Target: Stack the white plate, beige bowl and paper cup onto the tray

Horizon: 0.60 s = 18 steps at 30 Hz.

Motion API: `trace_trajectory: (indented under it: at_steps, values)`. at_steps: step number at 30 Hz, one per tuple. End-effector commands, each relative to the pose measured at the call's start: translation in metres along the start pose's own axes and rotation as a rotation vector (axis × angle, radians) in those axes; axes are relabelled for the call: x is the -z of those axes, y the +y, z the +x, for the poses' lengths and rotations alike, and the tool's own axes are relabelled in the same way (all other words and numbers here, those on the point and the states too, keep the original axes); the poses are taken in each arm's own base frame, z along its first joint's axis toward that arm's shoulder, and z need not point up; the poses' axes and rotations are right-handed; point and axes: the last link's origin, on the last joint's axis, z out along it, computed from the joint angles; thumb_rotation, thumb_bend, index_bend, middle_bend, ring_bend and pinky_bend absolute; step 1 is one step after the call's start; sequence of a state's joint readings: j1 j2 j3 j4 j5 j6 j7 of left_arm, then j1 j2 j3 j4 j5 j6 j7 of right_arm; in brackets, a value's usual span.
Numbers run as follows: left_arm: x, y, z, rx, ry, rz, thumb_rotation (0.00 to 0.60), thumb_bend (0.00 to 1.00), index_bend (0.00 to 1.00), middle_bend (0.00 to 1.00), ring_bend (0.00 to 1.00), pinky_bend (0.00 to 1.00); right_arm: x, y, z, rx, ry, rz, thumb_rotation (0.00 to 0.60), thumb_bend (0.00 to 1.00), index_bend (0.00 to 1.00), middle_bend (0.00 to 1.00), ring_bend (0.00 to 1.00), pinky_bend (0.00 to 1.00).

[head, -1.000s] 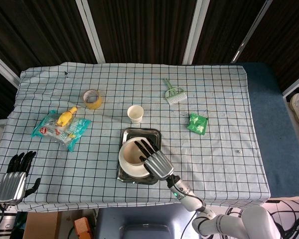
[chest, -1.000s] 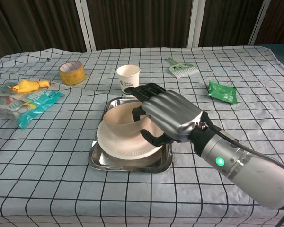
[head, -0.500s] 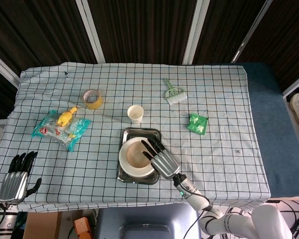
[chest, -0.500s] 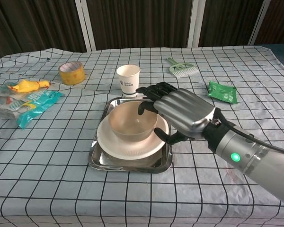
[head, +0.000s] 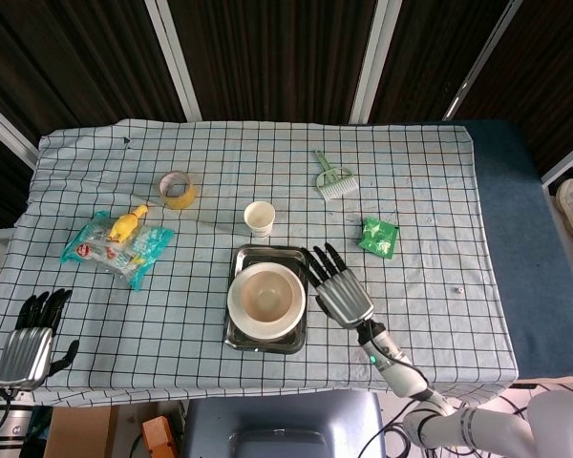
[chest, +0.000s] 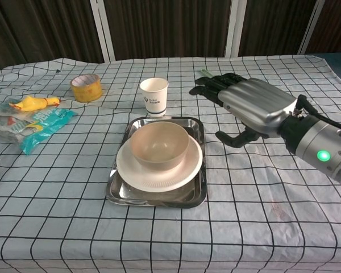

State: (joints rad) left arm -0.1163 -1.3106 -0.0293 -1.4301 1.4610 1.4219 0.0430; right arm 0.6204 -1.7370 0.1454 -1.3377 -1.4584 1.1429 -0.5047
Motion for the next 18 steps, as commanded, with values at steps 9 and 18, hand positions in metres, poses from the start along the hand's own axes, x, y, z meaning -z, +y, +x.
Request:
trace_trajectory:
  at_steps: [9, 18]
  values:
    - [-0.005, -0.006, 0.004, 0.024, 0.017, 0.016, 0.600, 0.37, 0.00, 0.06, 0.00, 0.00, -0.065, 0.001, 0.014, 0.017, 0.033, -0.099, 0.600, 0.34, 0.16, 0.00, 0.00, 0.00]
    - [-0.010, -0.020, 0.013, 0.050, 0.038, 0.056, 0.600, 0.37, 0.00, 0.06, 0.00, 0.00, -0.134, -0.024, 0.007, 0.082, 0.037, -0.154, 0.600, 0.34, 0.23, 0.00, 0.00, 0.00]
